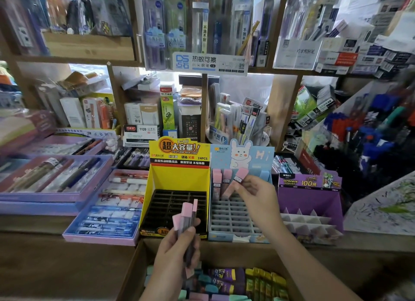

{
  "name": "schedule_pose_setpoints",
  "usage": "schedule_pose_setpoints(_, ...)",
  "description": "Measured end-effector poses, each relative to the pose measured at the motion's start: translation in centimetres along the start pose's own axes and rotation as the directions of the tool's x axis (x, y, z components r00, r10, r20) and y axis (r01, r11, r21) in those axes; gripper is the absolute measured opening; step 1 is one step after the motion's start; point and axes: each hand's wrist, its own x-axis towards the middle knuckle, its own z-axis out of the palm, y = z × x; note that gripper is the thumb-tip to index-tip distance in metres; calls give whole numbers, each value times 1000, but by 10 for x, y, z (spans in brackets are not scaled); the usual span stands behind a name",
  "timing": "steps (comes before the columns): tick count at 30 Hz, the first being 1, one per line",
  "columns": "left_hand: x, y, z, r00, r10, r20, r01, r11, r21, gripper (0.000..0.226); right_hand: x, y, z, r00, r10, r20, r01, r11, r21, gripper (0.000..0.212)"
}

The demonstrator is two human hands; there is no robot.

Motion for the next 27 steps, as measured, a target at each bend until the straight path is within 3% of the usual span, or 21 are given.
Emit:
schedule_pose_setpoints(5, -1, 0, 1, 1000, -3, -8, 3, 1000, 11, 30, 13, 9, 5, 1000, 19, 24, -16, 992, -125, 18)
schedule_pose_setpoints(8, -1, 1, 0, 1000, -8, -22, 8, 1000, 9, 27, 14, 12, 5, 998, 7, 67, 7, 978, -206, 27)
schedule_pose_setpoints(12, -1, 2, 1, 1000, -5, -26, 6, 1000, 9, 27, 18, 14, 7, 993, 8, 114, 31, 939, -341, 7)
schedule_pose_setpoints(14, -1, 2, 1, 1000, -5, -22, 5, 1000, 10, 25, 18, 12, 10, 993, 23, 116, 23, 923, -383, 16)
schedule_pose_setpoints(16, 0, 3, 1, 1000, 0, -14, 1, 1000, 7, 25, 18, 12, 14, 994, 47, 97, -5, 917, -399, 21)
schedule_pose_setpoints(27, 1, 3, 4, 999, -31, -33, 31, 1000, 6, 28, 15, 15, 18, 995, 27, 99, 15, 917, -398, 4)
